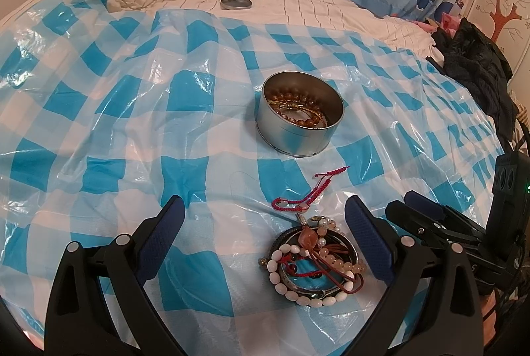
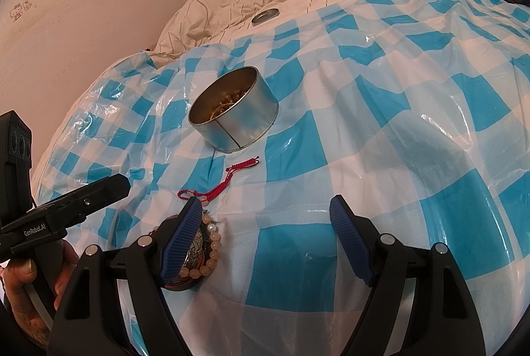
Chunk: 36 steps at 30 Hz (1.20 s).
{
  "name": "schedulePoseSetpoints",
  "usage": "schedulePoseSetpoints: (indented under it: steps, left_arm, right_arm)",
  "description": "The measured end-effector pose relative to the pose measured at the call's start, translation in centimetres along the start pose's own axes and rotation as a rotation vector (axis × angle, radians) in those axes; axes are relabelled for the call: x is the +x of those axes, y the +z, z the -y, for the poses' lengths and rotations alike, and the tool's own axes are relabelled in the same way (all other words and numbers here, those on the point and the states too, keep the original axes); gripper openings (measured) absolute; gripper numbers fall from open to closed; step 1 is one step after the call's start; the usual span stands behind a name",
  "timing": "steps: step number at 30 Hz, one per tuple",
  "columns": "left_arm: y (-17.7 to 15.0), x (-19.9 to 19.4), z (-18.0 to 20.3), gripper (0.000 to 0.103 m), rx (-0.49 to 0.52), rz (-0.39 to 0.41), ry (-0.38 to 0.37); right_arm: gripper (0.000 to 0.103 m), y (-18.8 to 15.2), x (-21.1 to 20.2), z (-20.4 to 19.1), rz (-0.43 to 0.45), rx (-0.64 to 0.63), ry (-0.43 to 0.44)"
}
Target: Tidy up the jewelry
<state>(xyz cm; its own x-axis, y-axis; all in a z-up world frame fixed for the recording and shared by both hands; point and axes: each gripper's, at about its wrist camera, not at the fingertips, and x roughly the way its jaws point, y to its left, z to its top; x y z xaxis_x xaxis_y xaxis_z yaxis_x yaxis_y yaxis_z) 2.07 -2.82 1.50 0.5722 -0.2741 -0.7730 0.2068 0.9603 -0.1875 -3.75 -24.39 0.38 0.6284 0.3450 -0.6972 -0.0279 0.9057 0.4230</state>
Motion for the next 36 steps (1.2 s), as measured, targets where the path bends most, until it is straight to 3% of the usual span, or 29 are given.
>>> schedulePoseSetpoints:
  steps: [36]
  left_arm:
    - [-0.13,0.08,-0.38,0.093,0.009,-0.002,0.016]
  right_arm:
    - [0.076,0.0,0.05,0.04,-0.001,-0.001,0.002]
